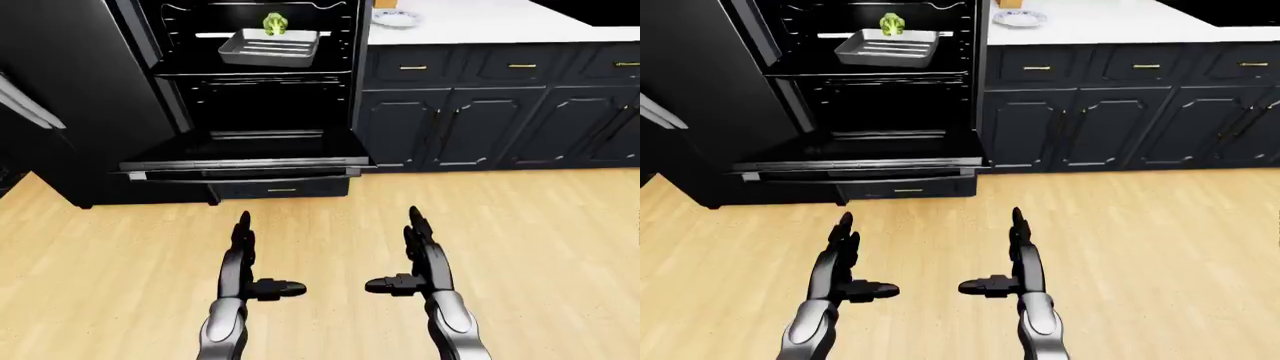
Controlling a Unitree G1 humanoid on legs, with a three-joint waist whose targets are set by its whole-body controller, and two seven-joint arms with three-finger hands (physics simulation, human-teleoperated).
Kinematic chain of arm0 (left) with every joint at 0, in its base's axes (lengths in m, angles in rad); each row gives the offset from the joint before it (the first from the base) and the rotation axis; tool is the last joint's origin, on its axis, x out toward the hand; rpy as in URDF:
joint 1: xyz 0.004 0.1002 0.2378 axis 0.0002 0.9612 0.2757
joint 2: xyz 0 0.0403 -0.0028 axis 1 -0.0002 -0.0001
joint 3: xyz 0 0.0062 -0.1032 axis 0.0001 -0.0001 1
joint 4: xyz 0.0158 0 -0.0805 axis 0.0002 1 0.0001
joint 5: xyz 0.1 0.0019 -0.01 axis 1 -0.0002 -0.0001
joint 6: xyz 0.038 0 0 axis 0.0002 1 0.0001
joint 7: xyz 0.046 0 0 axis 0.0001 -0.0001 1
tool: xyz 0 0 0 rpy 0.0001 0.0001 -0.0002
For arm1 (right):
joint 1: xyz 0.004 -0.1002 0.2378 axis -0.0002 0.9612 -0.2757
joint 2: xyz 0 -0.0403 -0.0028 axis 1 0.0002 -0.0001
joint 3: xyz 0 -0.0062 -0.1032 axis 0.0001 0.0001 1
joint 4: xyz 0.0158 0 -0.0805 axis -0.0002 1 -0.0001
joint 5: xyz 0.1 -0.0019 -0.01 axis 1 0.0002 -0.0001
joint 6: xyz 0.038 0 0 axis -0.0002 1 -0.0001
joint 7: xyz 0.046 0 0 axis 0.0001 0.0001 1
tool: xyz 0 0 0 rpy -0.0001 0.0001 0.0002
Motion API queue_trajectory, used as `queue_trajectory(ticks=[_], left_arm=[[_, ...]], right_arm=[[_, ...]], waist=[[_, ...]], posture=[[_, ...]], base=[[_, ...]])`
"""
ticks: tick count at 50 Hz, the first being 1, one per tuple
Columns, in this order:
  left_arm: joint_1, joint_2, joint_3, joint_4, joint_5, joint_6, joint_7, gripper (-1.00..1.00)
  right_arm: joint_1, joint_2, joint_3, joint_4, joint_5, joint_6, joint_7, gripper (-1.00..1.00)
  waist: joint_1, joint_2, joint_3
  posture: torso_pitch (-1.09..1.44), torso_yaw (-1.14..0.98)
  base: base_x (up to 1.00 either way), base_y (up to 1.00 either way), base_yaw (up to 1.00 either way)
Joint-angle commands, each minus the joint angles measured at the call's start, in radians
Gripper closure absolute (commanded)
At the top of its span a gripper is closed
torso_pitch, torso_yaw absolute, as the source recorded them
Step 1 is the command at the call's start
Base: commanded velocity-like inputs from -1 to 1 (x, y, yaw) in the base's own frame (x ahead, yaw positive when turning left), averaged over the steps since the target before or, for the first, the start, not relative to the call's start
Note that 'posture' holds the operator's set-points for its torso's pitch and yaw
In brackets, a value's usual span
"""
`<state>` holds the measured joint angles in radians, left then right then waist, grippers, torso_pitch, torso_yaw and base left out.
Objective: Pick the broccoli from the top rack in the oven and place it on the plate on the counter.
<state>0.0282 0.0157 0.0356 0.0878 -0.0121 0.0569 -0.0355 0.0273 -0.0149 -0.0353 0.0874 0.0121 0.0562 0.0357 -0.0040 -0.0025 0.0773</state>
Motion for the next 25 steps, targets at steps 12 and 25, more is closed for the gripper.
queue_trajectory(ticks=[12, 25], left_arm=[[-0.056, 0.023, 0.003, -0.279, 0.02, 0.136, -0.029, -1.0], [-0.246, 0.072, 0.092, -0.612, -0.023, 0.583, -0.049, -1.0]], right_arm=[[-0.071, -0.023, -0.02, -0.176, 0.005, 0.043, -0.002, -1.0], [-0.205, -0.077, -0.095, -0.407, 0.066, 0.318, 0.045, -1.0]], waist=[[0.008, -0.005, -0.08], [0.017, 0.03, -0.063]], posture=[[0.0, 0.0], [0.0, 0.0]], base=[[0.0, 0.0, 0.0], [0.07, -0.09, 0.0]])
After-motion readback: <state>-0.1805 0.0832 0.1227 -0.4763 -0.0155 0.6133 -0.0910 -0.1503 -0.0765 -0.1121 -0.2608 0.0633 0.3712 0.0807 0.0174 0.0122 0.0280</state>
